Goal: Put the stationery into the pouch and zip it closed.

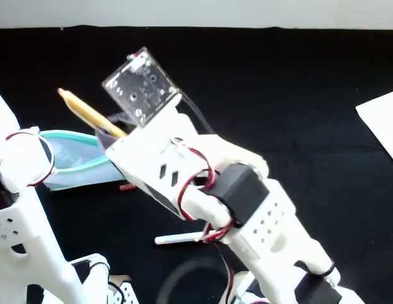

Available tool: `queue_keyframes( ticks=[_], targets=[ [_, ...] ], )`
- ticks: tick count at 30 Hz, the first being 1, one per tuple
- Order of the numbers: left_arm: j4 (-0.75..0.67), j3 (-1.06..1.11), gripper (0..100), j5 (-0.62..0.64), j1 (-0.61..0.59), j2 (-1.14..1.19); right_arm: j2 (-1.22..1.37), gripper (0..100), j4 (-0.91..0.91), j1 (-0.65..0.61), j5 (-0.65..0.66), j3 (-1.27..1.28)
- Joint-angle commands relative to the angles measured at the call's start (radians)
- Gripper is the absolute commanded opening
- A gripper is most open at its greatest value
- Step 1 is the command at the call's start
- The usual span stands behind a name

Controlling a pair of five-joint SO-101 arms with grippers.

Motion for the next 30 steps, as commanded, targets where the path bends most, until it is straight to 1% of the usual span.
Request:
queue_keyframes(
  ticks=[1,3,5,7,13,16,22,25,27,30],
  targets=[
    [-0.009,0.022,1,0.009,0.024,0.012,-0.036,0.8,0.157,-0.019,0.083,-0.065],
    [-0.018,0.05,1,0.009,0.025,0.012,-0.036,0.8,0.216,-0.058,0.112,-0.071],
    [-0.057,0.093,1,0.009,0.025,0.004,-0.036,0.8,0.229,-0.104,0.133,-0.071],
    [-0.077,0.119,1,0.009,0.025,0.004,-0.035,0.8,0.232,-0.119,0.15,-0.071],
    [-0.078,0.125,1,0.011,0.027,0.004,-0.035,0.8,0.242,-0.12,0.18,-0.068],
    [-0.078,0.125,1,0.009,0.028,0.004,-0.024,0.8,0.239,-0.12,0.221,-0.058],
    [-0.071,0.131,1,0.008,0.031,0.004,0.093,0.8,0.209,-0.117,0.302,-0.064],
    [-0.071,0.131,1,0.008,0.031,0.002,0.142,0.8,0.219,-0.114,0.333,-0.127],
    [-0.069,0.131,1,0.008,0.059,0.002,0.159,0.8,0.231,-0.113,0.365,-0.188],
    [-0.058,0.131,1,0.008,0.139,0.002,0.194,0.8,0.315,-0.114,0.387,-0.291]
  ],
)
